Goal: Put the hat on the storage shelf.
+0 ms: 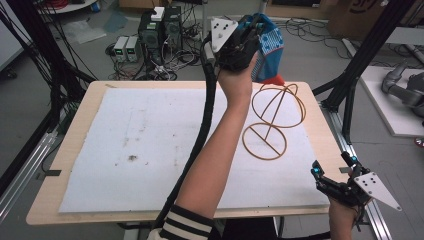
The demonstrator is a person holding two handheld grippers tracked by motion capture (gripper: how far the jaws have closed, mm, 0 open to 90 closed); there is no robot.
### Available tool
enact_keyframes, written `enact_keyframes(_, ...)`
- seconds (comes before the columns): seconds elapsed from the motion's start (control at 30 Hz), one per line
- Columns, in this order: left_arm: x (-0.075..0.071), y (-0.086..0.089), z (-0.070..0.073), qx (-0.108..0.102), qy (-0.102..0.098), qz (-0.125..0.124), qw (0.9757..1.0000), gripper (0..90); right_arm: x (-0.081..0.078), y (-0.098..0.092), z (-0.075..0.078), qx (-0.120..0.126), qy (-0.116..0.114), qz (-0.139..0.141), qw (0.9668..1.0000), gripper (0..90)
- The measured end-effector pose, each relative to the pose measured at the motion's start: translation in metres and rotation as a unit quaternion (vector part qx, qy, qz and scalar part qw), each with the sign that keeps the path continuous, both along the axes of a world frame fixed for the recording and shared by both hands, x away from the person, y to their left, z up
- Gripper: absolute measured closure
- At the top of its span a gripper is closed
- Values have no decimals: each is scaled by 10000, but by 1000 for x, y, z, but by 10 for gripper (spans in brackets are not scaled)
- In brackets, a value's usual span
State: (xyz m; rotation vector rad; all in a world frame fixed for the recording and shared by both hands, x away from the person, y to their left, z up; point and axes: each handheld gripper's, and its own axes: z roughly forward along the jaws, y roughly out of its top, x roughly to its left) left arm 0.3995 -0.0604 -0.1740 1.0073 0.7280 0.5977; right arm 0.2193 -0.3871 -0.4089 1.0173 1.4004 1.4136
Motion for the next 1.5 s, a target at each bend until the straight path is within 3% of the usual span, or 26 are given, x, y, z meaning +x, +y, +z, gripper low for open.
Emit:
enact_keyframes(0.2, 2, -16, -4, -129, 107, -228, 9996, 884, -4, -2, 0, -24, 6, -28, 10000, 42)
enact_keyframes(0.57, 2, -37, -11, -121, 240, -497, 9984, 884, -8, -3, 0, -91, 6, -34, 10000, 42)
enact_keyframes(0.83, 3, -50, -20, 244, 370, -608, 9972, 884, -8, -3, 0, -81, 1, -33, 10000, 42)
enact_keyframes(0.97, 3, -54, -25, 638, 369, -605, 9954, 884, -8, -3, 0, -88, 27, -50, 9999, 42)
enact_keyframes(1.1, 1, -58, -32, 1064, 284, -580, 9922, 883, -7, -3, 0, -114, 31, -48, 9999, 42)
enact_keyframes(1.23, 0, -60, -38, 1354, 203, -547, 9891, 883, -7, -2, -1, -129, 34, -34, 9999, 42)
enact_keyframes(1.5, 2, -59, -52, 1504, 294, -524, 9868, 882, -6, 0, -1, -161, 17, -1, 9999, 43)
